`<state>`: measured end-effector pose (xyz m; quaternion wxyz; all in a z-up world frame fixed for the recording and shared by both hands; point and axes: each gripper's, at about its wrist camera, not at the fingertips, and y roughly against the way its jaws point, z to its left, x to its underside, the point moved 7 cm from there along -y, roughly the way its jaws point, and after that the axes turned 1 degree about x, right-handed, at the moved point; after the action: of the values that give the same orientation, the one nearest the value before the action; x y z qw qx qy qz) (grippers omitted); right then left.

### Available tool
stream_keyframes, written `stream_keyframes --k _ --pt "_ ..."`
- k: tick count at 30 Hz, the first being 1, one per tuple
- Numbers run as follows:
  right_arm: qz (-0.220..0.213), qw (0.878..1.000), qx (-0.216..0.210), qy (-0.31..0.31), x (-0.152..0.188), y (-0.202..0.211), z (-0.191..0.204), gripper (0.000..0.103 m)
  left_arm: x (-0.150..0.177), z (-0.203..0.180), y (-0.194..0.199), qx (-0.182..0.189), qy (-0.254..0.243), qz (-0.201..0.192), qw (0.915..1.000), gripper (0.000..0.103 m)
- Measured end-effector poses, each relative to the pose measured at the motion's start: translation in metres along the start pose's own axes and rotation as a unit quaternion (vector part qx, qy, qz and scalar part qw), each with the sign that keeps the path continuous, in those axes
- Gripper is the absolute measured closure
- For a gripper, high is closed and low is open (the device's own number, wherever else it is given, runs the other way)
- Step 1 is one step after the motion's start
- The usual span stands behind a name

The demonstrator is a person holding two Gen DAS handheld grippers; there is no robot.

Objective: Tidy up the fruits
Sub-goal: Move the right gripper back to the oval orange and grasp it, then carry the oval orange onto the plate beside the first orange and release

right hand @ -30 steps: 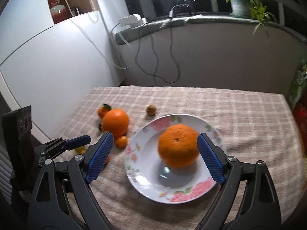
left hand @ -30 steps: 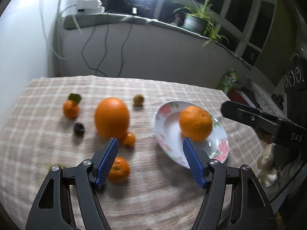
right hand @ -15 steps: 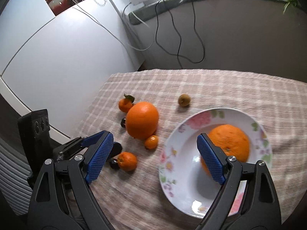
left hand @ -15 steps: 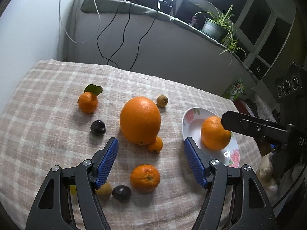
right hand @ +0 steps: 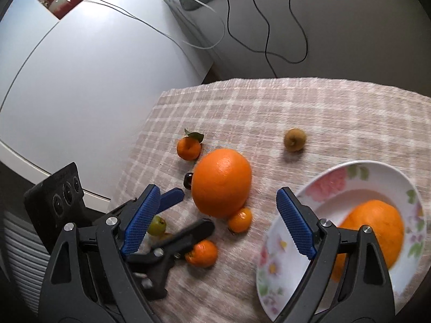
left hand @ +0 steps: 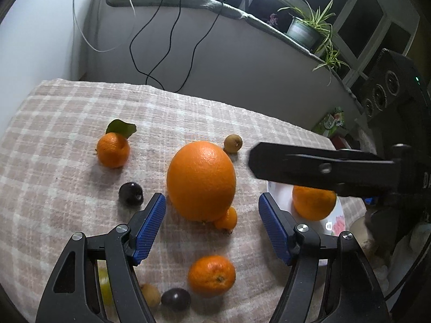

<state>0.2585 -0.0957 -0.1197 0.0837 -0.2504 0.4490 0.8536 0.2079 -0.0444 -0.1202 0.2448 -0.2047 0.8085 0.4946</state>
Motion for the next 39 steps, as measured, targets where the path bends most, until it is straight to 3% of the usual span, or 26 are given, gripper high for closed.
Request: stream_keyframes --k 11,19,26,39 --pt "0.043 0.999 0.014 -0.014 -0.006 -0.040 -0.010 0.031 -0.008 0.011 -0.012 0.004 0.011 0.010 0.9999 0.032" --pt "0.053 0.998 0.001 -0.019 -0.007 -0.049 -0.009 0.032 -0.007 0.014 -0.026 0.007 0.021 0.029 0.9993 0.032" --pt "0.054 0.998 -0.012 -0.032 -0.007 -0.054 -0.008 0.036 -0.009 0.016 -0.028 0.001 0.022 0.025 0.9994 0.039" --pt "0.035 0.998 -0.029 -0.038 -0.006 -0.033 -0.002 0.037 -0.009 0.006 -0.013 -0.015 0.004 0.004 0.9999 0.038"
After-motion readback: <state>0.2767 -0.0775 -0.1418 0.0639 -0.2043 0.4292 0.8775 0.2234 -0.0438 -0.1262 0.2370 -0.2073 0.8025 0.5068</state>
